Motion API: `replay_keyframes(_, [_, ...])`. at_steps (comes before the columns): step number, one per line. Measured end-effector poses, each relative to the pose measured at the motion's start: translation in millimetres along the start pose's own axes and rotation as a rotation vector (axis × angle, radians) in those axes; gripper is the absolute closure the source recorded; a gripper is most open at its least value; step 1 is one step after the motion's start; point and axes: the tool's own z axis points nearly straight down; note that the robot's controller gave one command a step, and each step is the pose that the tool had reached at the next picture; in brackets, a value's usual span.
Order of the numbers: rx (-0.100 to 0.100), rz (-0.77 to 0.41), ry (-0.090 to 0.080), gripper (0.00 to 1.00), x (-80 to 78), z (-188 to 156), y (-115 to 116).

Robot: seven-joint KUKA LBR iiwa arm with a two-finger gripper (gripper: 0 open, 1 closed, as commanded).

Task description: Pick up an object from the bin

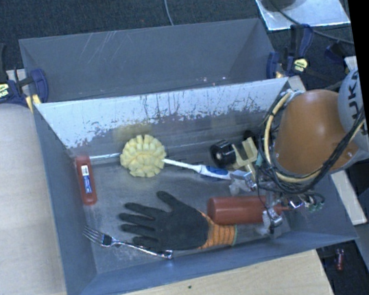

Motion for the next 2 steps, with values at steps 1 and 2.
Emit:
replay_keyframes(1, [0.0,-0.184,0.002,0.0,-3.0,10,9])
replay_keyframes(2, [0.0,-0.05,0.003,0.0,-5.4,14,22])
